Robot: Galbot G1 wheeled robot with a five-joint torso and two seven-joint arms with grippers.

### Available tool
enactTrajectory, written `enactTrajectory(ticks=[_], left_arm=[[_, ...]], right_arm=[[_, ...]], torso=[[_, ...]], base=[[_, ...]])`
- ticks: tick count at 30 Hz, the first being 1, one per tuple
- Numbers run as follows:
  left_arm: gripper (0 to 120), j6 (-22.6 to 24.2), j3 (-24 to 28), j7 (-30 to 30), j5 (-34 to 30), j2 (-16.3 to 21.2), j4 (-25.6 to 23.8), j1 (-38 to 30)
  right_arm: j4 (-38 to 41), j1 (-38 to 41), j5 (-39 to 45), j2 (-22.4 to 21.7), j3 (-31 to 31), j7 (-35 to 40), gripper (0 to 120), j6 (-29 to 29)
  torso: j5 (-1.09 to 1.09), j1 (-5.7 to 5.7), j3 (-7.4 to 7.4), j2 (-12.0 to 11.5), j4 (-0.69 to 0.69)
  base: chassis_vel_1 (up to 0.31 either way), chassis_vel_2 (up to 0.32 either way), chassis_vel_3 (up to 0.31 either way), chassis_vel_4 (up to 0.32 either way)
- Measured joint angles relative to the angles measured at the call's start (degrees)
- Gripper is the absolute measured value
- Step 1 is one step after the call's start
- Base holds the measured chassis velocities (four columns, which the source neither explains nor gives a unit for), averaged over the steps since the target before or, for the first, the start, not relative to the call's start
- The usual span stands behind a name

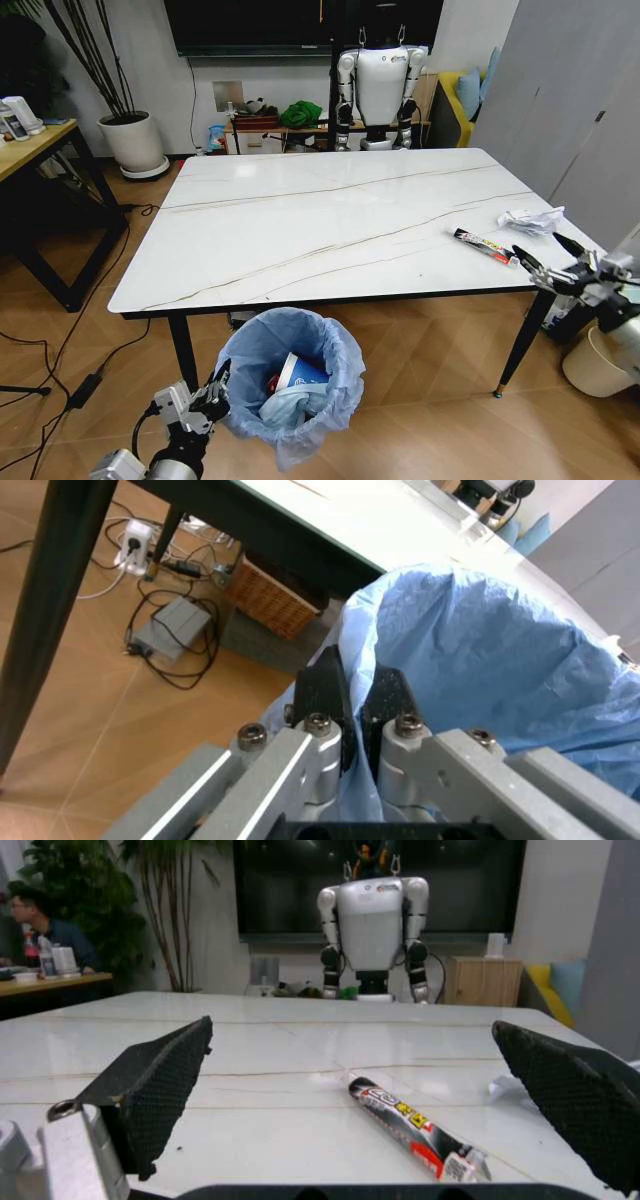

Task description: Pick up the trash bin and place the trash from the table into it.

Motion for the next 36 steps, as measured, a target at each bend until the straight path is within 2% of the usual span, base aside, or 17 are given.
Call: enactTrajectory(ticks=[4, 5, 6, 7, 8, 9, 10, 11, 12, 25, 36], left_arm=[[0, 0.00, -0.01, 0.00, 0.22, -0.09, -0.05, 0.09], [0, -0.03, -0.02, 0.00, 0.36, -0.28, -0.06, 0.03], [0, -0.03, -0.02, 0.00, 0.36, -0.28, -0.06, 0.03], [0, -0.13, 0.05, 0.03, 0.59, -0.50, -0.04, 0.04], [0, -0.19, 0.25, 0.14, 0.85, -0.80, -0.01, 0.09], [0, -0.19, 0.25, 0.14, 0.85, -0.80, -0.01, 0.09], [0, -0.25, 0.33, 0.20, 0.98, -1.01, -0.01, 0.14], [0, -0.29, 0.37, 0.27, 1.09, -1.16, -0.02, 0.15], [0, -0.32, 0.30, 0.27, 1.10, -1.15, -0.03, 0.16], [0, -0.38, 0.39, 0.32, 1.16, -1.23, -0.04, -0.03], [0, -0.39, 0.56, 0.36, 1.15, -1.30, 0.00, -0.07]], right_arm=[[1.44, -1.58, -1.62, 3.86, 2.31, -0.42, 100, 0.07], [1.99, -2.80, -2.72, 6.29, 2.70, -0.64, 100, 0.46], [1.99, -2.80, -2.72, 6.29, 2.70, -0.64, 100, 0.46], [2.33, -3.55, -3.12, 7.84, 2.82, -0.80, 100, 0.83], [2.48, -4.65, -3.97, 10.72, 2.71, -1.26, 100, 1.25], [2.48, -4.65, -3.97, 10.72, 2.71, -1.26, 100, 1.25], [2.34, -5.21, -4.50, 12.76, 2.38, -1.60, 100, 1.65], [1.69, -5.45, -4.95, 15.66, 1.60, -1.70, 100, 2.38], [1.31, -5.42, -5.01, 16.34, 1.32, -1.73, 100, 2.85], [-0.51, -5.82, -4.64, 16.82, 1.18, -2.56, 100, 4.70], [-0.62, -6.03, -4.44, 16.78, 1.44, -2.94, 100, 5.18]], torso=[[-0.04, 0.00, 0.00, 0.00, 0.04], [0.01, 0.00, 0.00, 0.00, 0.00], [0.01, 0.00, 0.00, 0.00, 0.00], [-0.05, 0.00, 0.00, 0.00, 0.05], [-0.01, 0.00, 0.00, 0.00, 0.01], [-0.01, 0.00, 0.00, 0.00, 0.01], [0.03, 0.00, 0.00, 0.00, -0.02], [-0.01, 0.00, 0.00, 0.00, -0.01], [-0.04, 0.00, 0.00, 0.00, 0.03], [-0.02, 0.00, 0.01, -0.01, 0.02], [-0.01, 0.01, 0.01, -0.01, 0.01]], base=[[0.000, 0.000, 0.000, 0.000], [0.000, 0.000, 0.000, 0.000], [0.000, 0.000, 0.000, 0.000], [0.000, 0.000, 0.000, 0.000], [0.000, 0.000, 0.000, 0.000], [0.000, 0.000, 0.000, 0.000], [0.000, 0.000, 0.000, 0.000], [0.000, 0.000, 0.000, 0.000], [0.000, 0.000, 0.000, 0.000], [-0.008, -0.008, 0.010, 0.007], [-0.119, -0.122, 0.113, 0.107]])
